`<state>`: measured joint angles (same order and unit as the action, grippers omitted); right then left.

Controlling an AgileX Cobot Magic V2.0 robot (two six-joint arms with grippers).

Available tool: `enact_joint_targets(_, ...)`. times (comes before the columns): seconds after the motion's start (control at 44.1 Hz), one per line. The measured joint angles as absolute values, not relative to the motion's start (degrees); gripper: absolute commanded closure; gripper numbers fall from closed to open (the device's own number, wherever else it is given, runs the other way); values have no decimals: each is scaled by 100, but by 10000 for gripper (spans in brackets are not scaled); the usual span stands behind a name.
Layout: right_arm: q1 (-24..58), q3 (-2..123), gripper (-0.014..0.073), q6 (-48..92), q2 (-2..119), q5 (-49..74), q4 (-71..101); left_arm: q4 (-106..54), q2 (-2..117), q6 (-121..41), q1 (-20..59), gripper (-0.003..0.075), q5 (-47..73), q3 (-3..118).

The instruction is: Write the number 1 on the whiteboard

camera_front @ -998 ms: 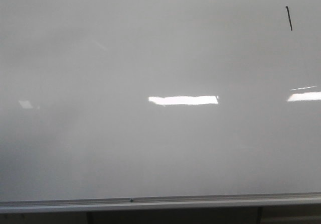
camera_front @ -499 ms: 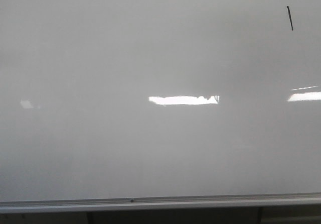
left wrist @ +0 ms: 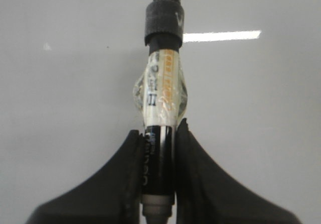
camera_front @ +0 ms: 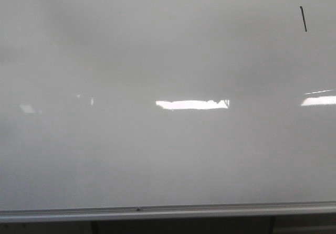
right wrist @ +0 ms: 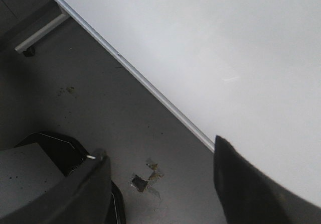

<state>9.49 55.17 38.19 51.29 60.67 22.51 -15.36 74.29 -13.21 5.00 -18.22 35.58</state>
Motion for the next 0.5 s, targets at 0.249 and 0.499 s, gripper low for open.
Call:
enact_joint_targets(0.249,949,5517,130,3819,5129,6031,2251,-1488,8273,-1321,500,739,-2628,3558)
enact_joint_targets(0.499,949,5517,130,3819,5129,6020,2251,-1471,8888,-1321,500,734,-3097,3720)
